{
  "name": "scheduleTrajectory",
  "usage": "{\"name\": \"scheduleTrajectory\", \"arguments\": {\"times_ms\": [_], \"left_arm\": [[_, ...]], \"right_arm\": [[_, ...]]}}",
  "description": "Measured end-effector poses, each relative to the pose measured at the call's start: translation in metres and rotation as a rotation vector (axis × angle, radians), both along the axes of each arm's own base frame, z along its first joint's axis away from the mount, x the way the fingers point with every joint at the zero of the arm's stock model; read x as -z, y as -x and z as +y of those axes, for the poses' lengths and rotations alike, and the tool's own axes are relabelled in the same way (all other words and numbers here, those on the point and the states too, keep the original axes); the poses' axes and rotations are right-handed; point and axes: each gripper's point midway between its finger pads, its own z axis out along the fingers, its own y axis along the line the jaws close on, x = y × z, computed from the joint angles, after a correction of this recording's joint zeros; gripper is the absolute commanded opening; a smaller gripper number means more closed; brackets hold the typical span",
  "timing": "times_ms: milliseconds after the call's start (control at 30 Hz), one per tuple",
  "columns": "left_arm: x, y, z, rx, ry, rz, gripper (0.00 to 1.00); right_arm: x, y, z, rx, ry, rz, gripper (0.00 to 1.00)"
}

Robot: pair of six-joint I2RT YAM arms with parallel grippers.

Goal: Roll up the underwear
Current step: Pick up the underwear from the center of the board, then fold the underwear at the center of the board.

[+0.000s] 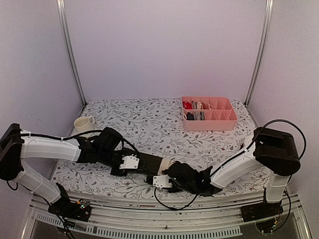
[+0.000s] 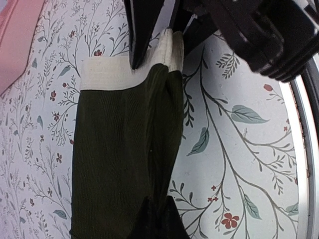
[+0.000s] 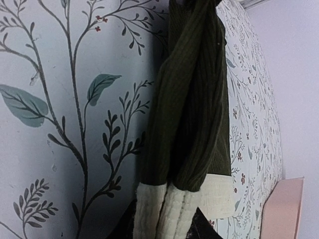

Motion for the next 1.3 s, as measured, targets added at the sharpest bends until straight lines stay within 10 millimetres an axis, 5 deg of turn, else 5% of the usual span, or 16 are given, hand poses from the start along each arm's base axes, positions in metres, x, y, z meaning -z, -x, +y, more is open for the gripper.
{"name": "scheduleTrajectory", "arguments": {"times_ms": [200, 800, 1300], "left_arm": [[-0.005, 0.004, 0.002, 0.018, 0.004, -0.003, 0.00], [-0.003, 0.015, 0.014, 0.081, -0.065, 0.006, 0.03], [-0.012, -0.009, -0.002, 0.063, -0.063, -0.042, 0.04]], "right_arm": [[0.004, 0.000, 0.000, 0.003, -0.012, 0.142, 0.04], [-0.018, 0.017, 0.012, 0.037, -0.097, 0.703, 0.04], [0.004, 0.022, -0.003, 0.097, -0.086, 0.985, 0.03]]}}
